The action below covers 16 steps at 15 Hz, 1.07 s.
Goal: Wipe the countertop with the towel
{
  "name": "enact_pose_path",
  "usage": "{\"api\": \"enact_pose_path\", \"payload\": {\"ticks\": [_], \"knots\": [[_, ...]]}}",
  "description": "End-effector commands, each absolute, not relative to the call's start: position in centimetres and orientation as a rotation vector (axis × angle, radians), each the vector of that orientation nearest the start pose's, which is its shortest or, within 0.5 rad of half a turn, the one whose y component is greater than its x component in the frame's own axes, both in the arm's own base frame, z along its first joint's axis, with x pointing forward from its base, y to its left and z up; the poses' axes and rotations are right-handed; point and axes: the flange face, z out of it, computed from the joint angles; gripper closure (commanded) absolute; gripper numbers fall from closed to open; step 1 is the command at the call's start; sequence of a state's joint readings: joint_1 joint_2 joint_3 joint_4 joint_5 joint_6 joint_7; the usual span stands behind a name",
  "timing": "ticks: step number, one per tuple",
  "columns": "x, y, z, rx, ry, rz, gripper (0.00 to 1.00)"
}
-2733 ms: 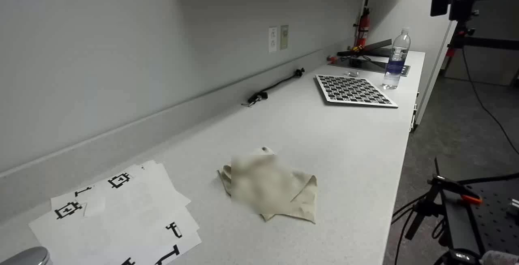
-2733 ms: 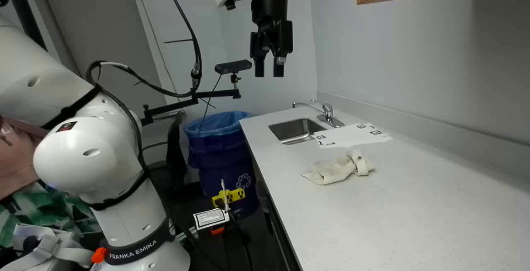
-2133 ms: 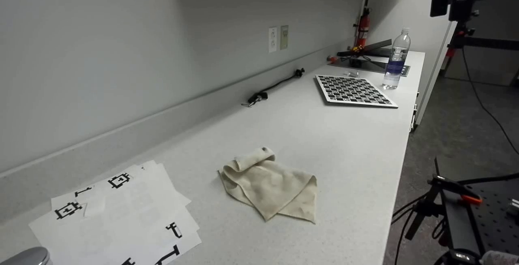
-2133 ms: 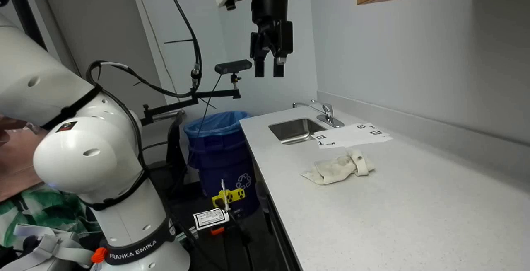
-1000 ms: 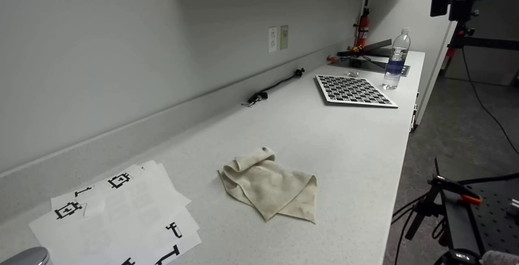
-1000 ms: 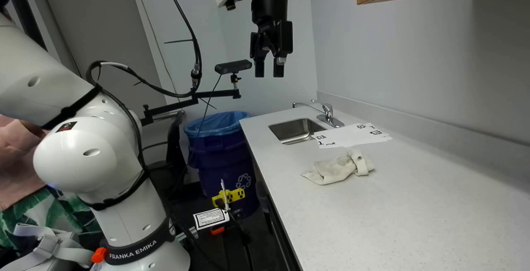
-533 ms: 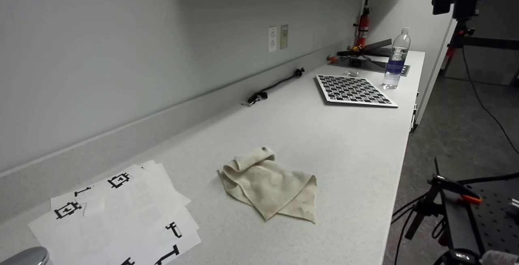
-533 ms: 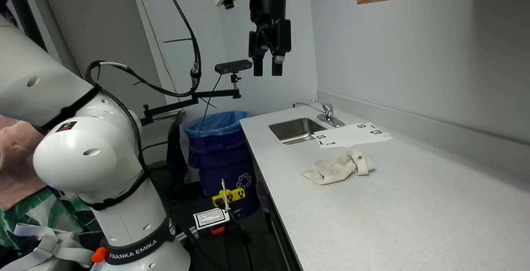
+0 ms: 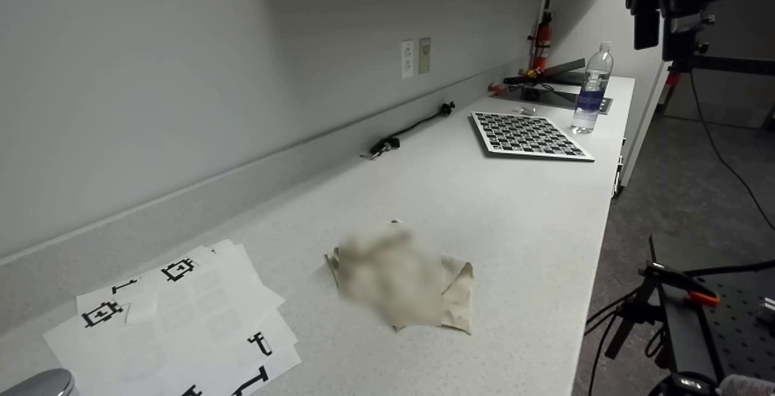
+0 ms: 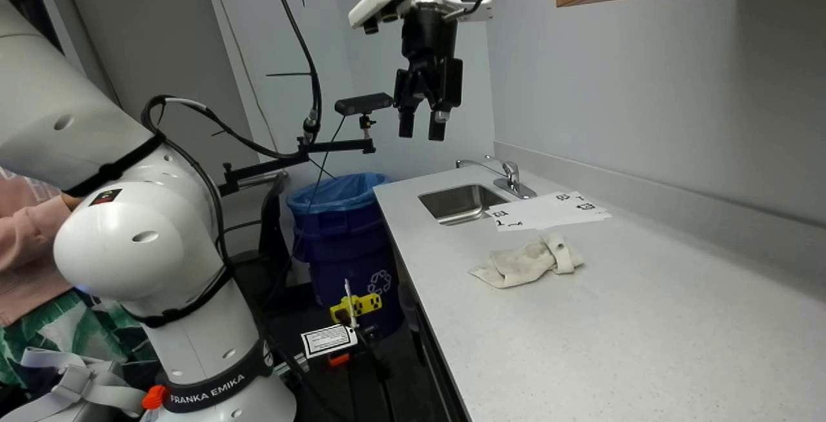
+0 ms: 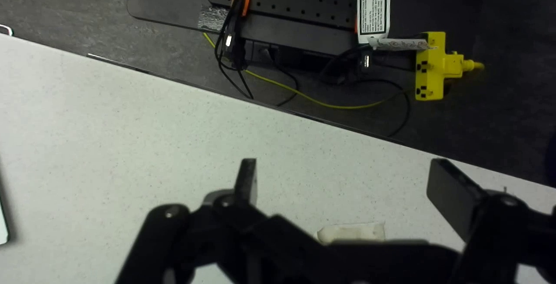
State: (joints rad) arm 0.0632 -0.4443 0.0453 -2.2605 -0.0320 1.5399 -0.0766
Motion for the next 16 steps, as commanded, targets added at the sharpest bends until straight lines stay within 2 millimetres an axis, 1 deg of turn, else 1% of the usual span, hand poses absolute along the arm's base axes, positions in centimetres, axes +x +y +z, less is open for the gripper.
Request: {"api": "enact_pose_path", "payload": {"ticks": [1, 5, 8, 10, 12, 16], "knots": [[39.3, 5.1, 48.6, -3.126, -0.358, 0.526, 0.00], [39.6, 6.0, 44.9, -3.103, -0.395, 0.642, 0.00], [40.2, 7.0, 42.3, -3.100, -0.441, 0.664, 0.00], [41.0, 7.9, 40.6, -3.104, -0.482, 0.640, 0.00], [42.0, 9.0, 39.1, -3.145, -0.516, 0.583, 0.00], [45.0, 10.4, 37.0, -3.225, -0.616, 0.438, 0.00]]}}
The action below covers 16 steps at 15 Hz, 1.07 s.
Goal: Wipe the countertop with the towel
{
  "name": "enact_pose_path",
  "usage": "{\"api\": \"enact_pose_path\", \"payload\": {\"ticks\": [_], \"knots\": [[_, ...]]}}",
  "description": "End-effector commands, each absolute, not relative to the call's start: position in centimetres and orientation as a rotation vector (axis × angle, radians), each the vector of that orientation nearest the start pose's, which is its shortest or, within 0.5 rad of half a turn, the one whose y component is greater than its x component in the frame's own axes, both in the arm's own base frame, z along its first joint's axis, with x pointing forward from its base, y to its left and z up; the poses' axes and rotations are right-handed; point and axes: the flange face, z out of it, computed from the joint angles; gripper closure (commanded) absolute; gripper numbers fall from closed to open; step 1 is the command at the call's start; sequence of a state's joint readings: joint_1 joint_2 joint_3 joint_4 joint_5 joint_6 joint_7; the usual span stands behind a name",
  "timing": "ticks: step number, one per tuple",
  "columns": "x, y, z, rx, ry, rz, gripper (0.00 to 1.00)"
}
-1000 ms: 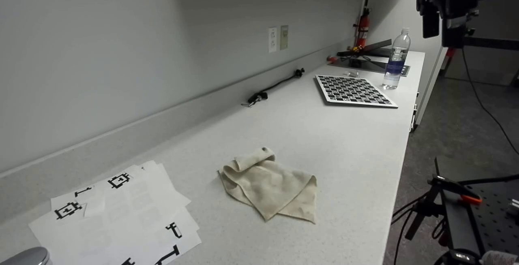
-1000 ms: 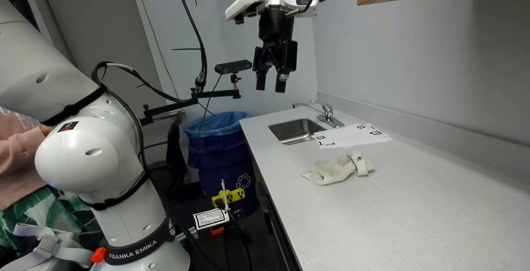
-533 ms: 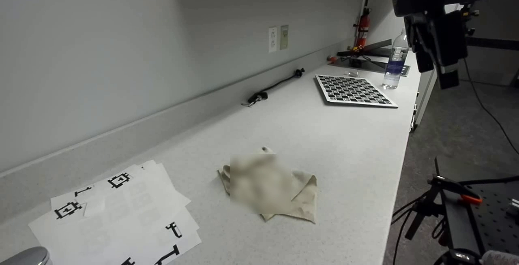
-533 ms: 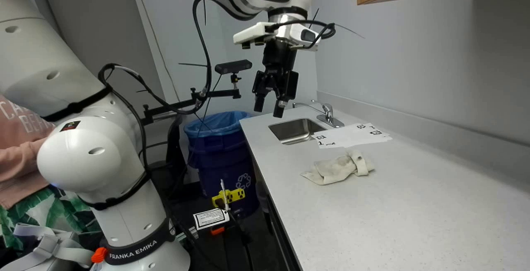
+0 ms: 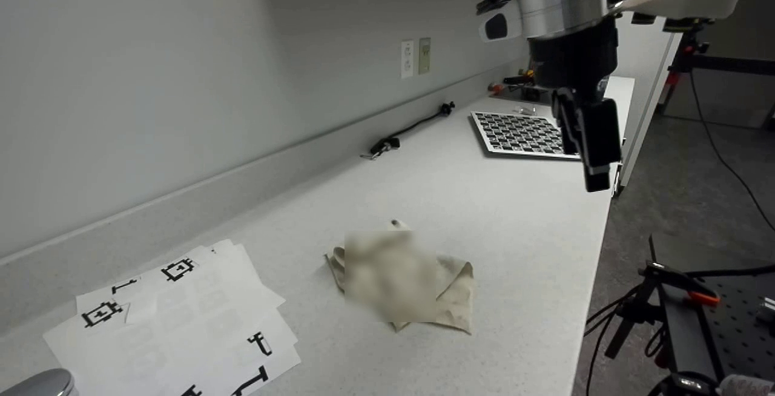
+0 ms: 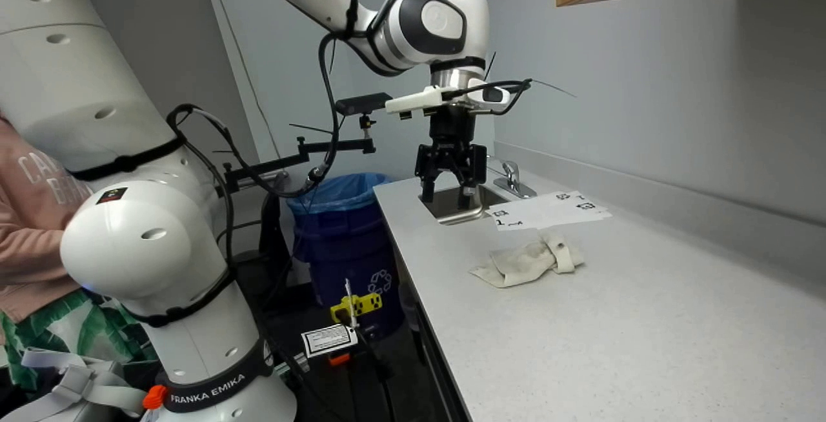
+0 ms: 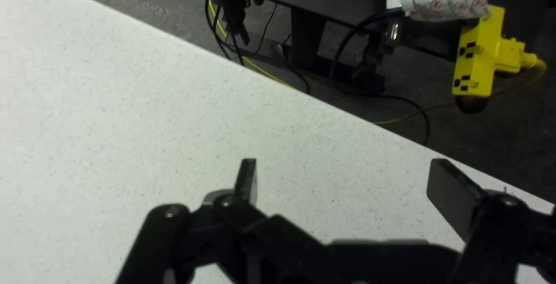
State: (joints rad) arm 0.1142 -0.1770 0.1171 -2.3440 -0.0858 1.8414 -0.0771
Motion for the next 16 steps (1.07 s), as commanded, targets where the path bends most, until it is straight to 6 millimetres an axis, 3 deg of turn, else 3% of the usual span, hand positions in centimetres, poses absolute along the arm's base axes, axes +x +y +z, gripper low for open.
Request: {"api": "enact_pose_path", "payload": {"ticks": [1, 6, 7, 16], "knots": [[45.8, 10.5, 36.6, -3.241, -0.635, 0.407, 0.00], [49.1, 11.3, 37.1, -3.280, -0.618, 0.219, 0.00], [47.7, 10.7, 36.4, -3.259, -0.636, 0.285, 0.00], [49.1, 11.1, 36.9, -3.248, -0.661, 0.253, 0.00]]}}
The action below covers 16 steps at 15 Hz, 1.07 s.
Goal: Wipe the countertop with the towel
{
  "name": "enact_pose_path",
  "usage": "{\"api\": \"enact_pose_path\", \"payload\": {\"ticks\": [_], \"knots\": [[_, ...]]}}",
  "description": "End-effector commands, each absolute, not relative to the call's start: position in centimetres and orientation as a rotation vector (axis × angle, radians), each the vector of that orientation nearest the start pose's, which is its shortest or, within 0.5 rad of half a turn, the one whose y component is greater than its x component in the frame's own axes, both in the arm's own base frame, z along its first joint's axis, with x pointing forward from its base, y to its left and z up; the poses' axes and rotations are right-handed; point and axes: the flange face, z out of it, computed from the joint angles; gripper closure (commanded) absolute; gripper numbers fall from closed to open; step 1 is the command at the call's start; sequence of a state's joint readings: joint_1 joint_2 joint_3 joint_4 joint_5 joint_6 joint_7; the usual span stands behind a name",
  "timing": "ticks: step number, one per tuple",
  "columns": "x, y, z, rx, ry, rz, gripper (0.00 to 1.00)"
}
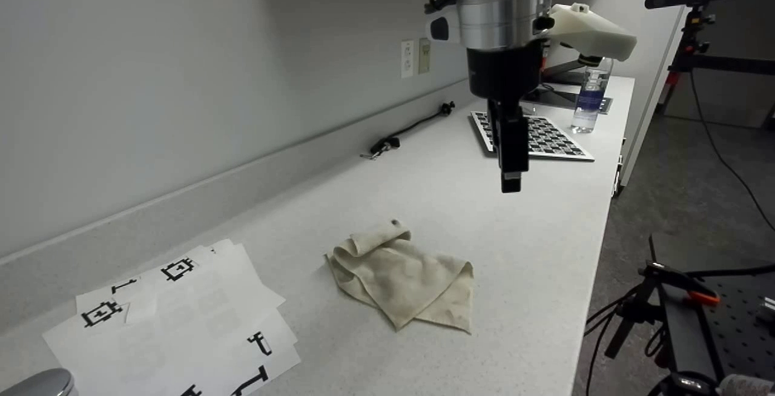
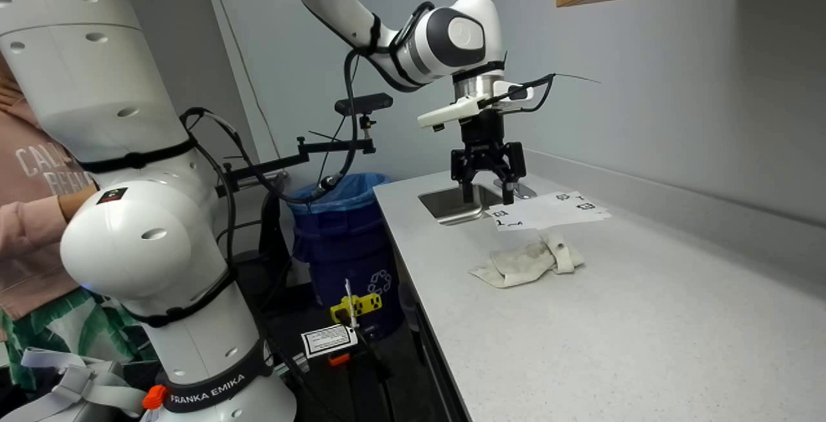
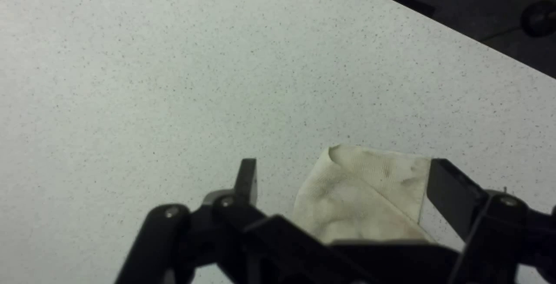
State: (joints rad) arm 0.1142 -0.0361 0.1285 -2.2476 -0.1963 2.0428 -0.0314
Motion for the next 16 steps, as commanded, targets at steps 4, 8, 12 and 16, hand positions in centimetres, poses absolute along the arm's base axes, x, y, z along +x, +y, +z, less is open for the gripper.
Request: {"api": "enact_pose_path", "payload": {"ticks": [4, 8, 12, 16], "knots": [[50.5, 12.3, 34.4, -3.183, -0.733, 0.250, 0.00], [53.1, 13.9, 31.3, -3.128, -0.820, 0.169, 0.00], [56.2, 15.4, 28.5, -3.120, -0.903, 0.079, 0.00], [58.6, 16.3, 26.1, -3.126, -0.928, 0.019, 0.00]]}}
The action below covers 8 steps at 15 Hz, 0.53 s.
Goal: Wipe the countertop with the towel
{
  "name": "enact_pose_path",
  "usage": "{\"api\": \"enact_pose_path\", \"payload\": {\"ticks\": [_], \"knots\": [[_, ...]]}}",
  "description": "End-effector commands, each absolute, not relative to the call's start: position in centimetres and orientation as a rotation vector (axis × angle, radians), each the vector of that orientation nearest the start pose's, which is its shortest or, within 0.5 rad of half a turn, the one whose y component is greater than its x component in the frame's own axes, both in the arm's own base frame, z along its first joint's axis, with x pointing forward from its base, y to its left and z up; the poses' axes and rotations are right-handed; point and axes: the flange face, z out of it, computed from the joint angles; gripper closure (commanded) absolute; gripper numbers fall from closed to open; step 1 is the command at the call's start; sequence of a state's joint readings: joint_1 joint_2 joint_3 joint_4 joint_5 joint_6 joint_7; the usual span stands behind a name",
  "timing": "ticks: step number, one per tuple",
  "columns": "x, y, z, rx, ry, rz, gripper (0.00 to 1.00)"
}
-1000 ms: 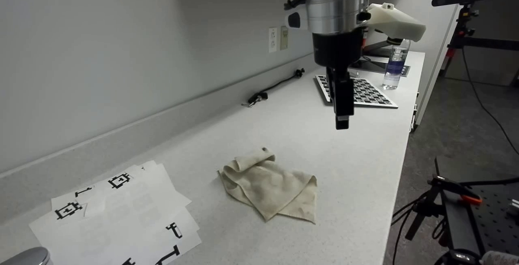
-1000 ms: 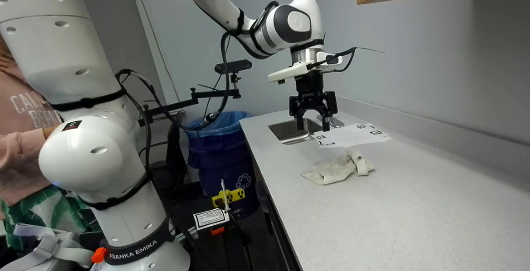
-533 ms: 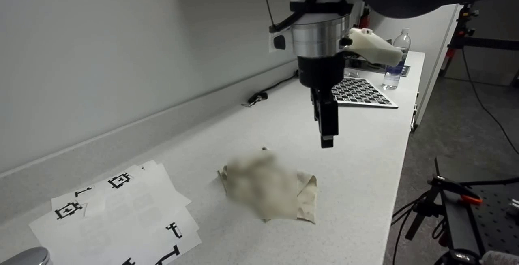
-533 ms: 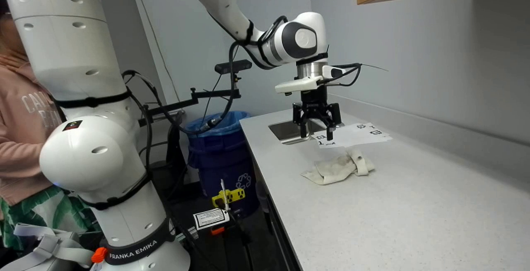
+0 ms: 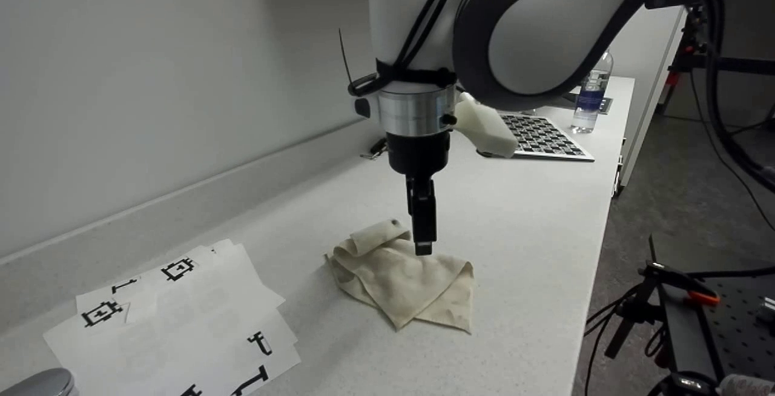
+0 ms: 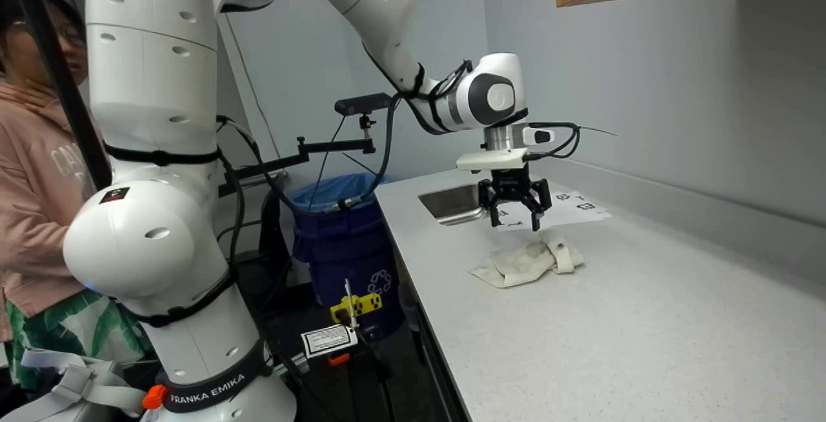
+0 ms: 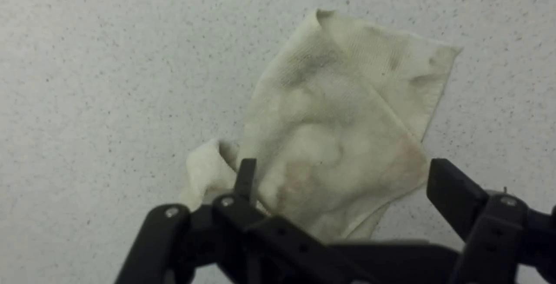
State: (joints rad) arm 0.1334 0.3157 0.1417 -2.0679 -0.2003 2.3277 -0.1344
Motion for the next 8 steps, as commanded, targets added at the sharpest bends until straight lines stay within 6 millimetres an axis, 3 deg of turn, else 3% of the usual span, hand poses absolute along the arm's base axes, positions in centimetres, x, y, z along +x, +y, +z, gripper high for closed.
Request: {"api": "enact_pose_path", "payload": {"ticks": [1, 8], "knots": [[59.1, 16.4, 25.6, -3.133, -0.945, 0.004, 0.00], [61.0, 16.6, 22.9, -3.106, -0.979, -0.196, 0.00]]}}
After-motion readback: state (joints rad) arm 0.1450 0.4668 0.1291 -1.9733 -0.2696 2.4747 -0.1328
